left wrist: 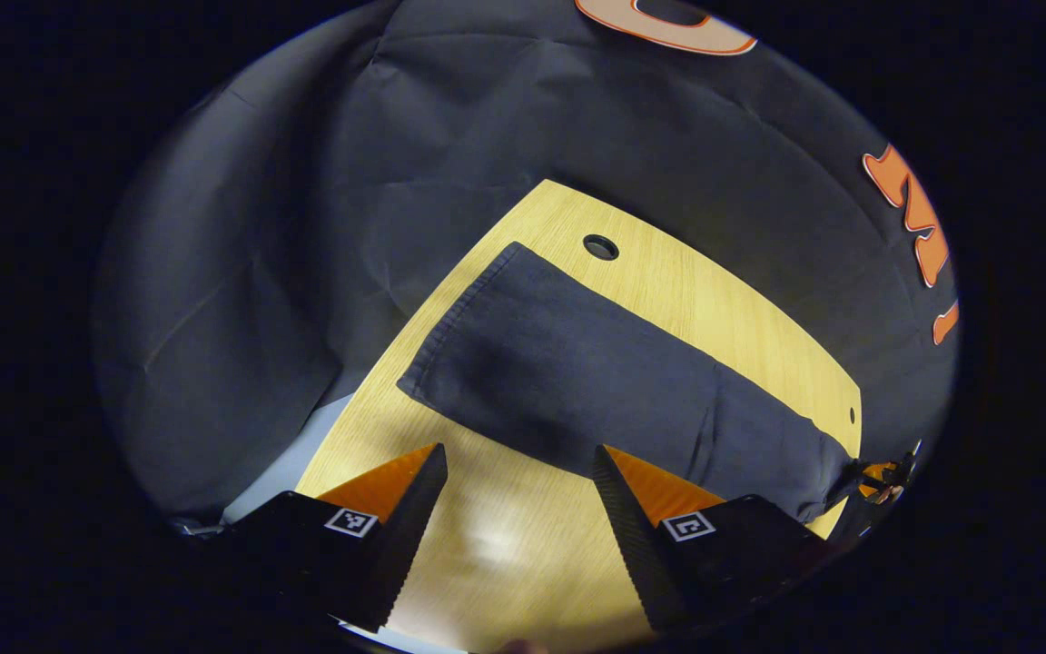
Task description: Grasp the waist and the cuffs of the jeans and fold them to make the two legs overlap; first hold the waist and fold one-third of the jeans toward the cuffs, then hold the cuffs and fold the remaining one-third in the same direction to finish folding.
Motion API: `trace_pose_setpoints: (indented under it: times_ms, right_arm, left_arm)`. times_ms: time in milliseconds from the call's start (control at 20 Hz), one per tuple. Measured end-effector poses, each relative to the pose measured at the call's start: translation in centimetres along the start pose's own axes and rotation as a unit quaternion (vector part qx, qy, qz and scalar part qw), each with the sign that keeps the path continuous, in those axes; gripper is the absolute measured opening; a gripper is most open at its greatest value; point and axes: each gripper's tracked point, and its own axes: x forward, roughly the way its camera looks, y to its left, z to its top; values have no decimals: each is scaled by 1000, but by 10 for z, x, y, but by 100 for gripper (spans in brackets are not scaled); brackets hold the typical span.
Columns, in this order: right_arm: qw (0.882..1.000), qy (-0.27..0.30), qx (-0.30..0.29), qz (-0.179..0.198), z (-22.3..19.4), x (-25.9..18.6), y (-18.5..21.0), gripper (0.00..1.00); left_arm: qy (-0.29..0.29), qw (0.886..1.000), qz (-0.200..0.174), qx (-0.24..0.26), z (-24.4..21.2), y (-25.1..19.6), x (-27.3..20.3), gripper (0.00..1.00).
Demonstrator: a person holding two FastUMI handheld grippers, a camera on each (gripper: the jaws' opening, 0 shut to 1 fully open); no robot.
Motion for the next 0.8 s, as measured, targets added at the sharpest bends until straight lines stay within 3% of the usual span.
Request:
trace_pose_setpoints:
  times_ms: [50, 100, 250, 400, 800]
  right_arm:
    - [1000, -3, 4, 3, 2, -3, 1, 27]
    - [1000, -4, -1, 3, 1, 2, 0, 19]
    - [1000, -3, 23, 13, 0, 0, 0, 19]
    - [999, -13, -1, 33, -3, 0, 5, 18]
    - [988, 3, -42, 151, 2, -23, 22, 18]
  left_arm:
    - [0, 1000, -3, 0, 0, 0, 0, 98]
    - [-1, 1000, -6, -1, 1, -1, 1, 98]
    - [2, 1000, -7, -4, 0, -1, 1, 98]
    - [1, 1000, -12, -7, 0, 0, 3, 98]
    - [7, 1000, -24, -18, -1, -1, 3, 98]
